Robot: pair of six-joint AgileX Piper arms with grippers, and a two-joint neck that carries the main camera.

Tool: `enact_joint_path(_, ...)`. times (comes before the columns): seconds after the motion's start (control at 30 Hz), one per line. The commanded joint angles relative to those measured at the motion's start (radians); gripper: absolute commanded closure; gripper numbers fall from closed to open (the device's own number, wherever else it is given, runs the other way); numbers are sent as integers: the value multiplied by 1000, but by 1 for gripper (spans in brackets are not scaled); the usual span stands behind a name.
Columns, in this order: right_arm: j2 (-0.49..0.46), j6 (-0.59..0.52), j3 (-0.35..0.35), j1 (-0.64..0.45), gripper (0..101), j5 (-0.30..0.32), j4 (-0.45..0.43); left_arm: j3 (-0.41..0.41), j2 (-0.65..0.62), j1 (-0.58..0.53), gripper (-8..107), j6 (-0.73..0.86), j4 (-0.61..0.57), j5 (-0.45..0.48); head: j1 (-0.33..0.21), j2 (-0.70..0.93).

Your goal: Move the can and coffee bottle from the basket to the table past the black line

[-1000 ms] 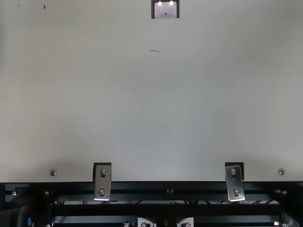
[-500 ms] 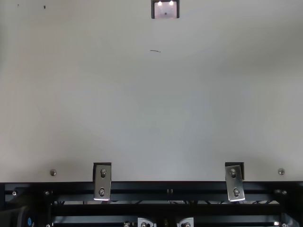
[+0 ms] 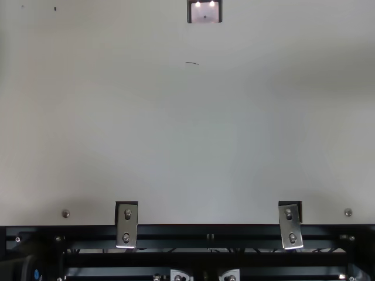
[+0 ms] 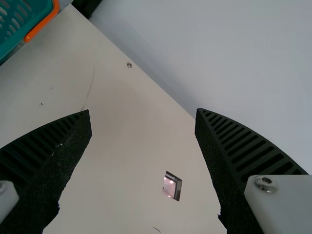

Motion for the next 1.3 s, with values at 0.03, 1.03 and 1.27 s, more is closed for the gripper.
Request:
enact_joint_path(0.03,-11,35,5,-11,0,-4,-37,0,0,0,9,0,0,0,-37,-11)
enact_joint_path(1.03,-357,230,-115,420,0,295,-119,0,0,0,9,0,0,0,-30,123)
enact_joint_path(1.27,-399,220,-119,567,0,323,-28,0,0,0,9,0,0,0,-31,262)
